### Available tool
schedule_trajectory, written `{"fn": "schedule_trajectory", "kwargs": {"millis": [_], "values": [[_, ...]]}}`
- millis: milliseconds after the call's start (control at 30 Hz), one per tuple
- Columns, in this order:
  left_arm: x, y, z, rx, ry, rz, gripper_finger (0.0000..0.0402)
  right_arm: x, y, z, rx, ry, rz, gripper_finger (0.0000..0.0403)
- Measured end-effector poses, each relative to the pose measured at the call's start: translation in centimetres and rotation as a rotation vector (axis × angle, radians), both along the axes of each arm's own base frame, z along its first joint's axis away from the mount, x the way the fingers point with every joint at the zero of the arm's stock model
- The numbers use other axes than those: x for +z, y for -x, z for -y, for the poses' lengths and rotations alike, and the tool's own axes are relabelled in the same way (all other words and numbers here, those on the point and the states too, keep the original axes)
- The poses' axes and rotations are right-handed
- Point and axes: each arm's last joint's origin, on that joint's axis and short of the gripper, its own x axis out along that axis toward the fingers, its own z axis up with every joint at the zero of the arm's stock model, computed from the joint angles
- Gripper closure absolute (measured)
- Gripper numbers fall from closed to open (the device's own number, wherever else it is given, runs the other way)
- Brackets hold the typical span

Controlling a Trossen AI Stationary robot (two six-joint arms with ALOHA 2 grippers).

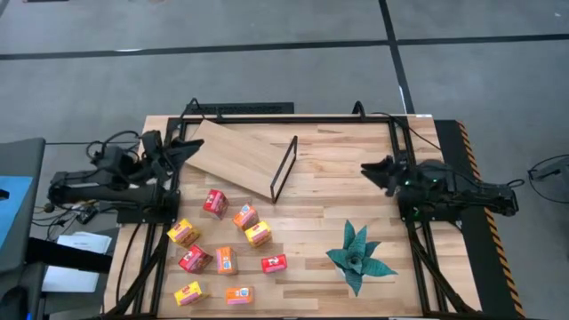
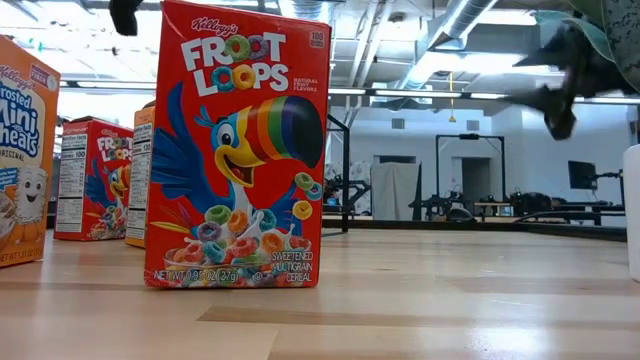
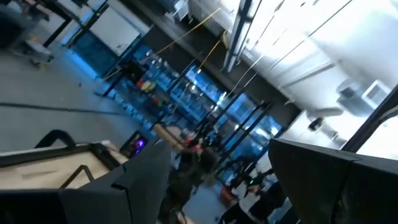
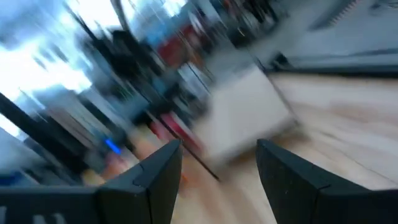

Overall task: Stack cereal on shelf
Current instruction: Put the top red cereal box on the shelf

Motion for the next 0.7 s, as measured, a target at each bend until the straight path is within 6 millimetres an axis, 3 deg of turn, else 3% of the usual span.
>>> {"fn": "schedule_trajectory", "kwargs": {"millis": [200,333,467,700], "values": [[4.3,-1.3,0.3,-0.129,-0.037,-0.170,0.0141,2.9,0.5,-0.3,0.077,0.022,0.312,0.0171],[6.5,-2.5,0.5,-0.184,-0.038,-0.434,0.0141,4.1,1.0,-0.7,0.176,0.036,0.432,0.0171],[7.2,-3.3,0.5,-0.194,0.054,-0.783,0.0141,4.0,0.9,-0.9,0.208,0.030,0.423,0.0171],[6.4,-5.4,0.6,-0.209,0.314,-1.268,0.0141,3.3,0.6,-0.9,0.212,0.011,0.349,0.0171]]}}
